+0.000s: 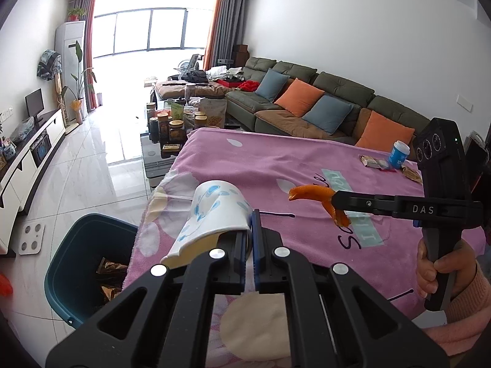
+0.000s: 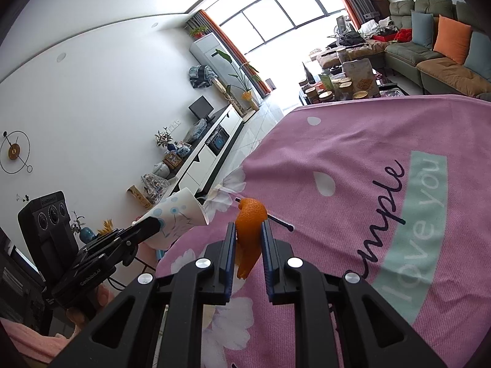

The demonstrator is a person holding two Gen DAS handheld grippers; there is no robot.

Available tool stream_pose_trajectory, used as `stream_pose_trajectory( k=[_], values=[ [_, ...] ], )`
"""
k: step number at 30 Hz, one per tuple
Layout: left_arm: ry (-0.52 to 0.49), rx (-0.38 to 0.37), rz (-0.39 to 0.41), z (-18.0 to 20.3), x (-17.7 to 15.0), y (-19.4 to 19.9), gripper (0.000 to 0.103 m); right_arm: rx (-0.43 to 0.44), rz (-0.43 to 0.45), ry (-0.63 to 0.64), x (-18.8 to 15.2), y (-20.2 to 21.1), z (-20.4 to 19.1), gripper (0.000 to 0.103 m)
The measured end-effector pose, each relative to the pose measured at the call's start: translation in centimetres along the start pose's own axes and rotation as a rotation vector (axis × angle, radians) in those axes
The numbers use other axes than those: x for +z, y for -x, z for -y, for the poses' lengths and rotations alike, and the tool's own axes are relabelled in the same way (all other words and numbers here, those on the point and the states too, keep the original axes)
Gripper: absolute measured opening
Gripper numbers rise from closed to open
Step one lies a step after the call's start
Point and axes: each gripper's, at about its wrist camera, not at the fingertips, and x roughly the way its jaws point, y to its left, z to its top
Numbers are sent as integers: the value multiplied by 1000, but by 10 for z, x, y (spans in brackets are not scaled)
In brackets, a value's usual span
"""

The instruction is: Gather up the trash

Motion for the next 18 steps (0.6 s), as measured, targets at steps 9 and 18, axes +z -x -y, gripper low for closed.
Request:
stream_pose_trajectory(
  k=[9,18],
  values=[
    [8,32,8,-12,-3,13,4,29,-20,18,-1,-11,-13,15],
    [27,61,11,-26,-7,22,4,53,-41,29,-3,-22,-24,15]
  ],
)
